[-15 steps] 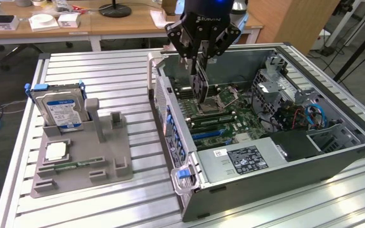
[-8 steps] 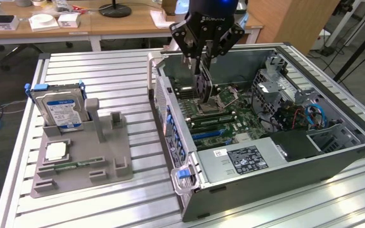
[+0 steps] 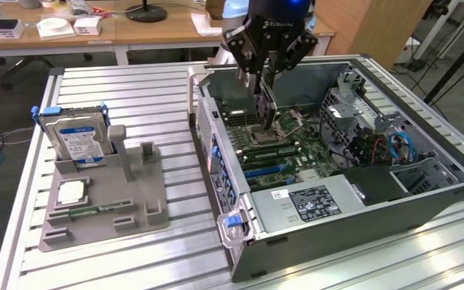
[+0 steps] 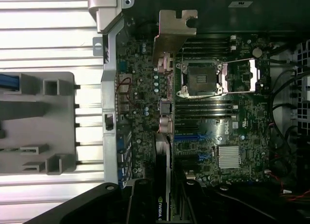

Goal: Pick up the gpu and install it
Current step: 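Pick up the gpu and move the gpu toward the slot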

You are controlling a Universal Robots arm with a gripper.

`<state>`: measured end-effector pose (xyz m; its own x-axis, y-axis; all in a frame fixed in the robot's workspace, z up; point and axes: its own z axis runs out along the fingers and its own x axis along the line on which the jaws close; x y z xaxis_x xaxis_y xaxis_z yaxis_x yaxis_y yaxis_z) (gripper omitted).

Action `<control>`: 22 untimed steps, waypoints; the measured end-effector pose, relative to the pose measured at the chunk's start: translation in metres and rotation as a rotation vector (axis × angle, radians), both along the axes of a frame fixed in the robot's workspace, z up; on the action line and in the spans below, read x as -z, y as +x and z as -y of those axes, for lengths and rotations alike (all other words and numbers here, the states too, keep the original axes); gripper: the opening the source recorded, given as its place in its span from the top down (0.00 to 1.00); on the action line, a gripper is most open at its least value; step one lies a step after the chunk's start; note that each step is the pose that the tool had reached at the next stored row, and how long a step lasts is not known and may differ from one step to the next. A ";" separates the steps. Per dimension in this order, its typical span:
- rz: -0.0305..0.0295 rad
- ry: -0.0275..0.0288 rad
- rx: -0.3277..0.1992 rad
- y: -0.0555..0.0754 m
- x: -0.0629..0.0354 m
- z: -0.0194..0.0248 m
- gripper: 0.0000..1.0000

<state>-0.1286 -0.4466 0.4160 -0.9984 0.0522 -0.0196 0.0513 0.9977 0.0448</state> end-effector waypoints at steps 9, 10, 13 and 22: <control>0.0001 0.0000 0.000 0.011 0.0000 0.0000 0.74; 0.0001 0.0000 0.000 0.013 0.0000 0.0000 0.74; 0.0001 0.0000 0.000 0.017 0.0000 0.0000 0.74; 0.0001 0.0000 0.000 0.030 0.0000 0.0000 0.74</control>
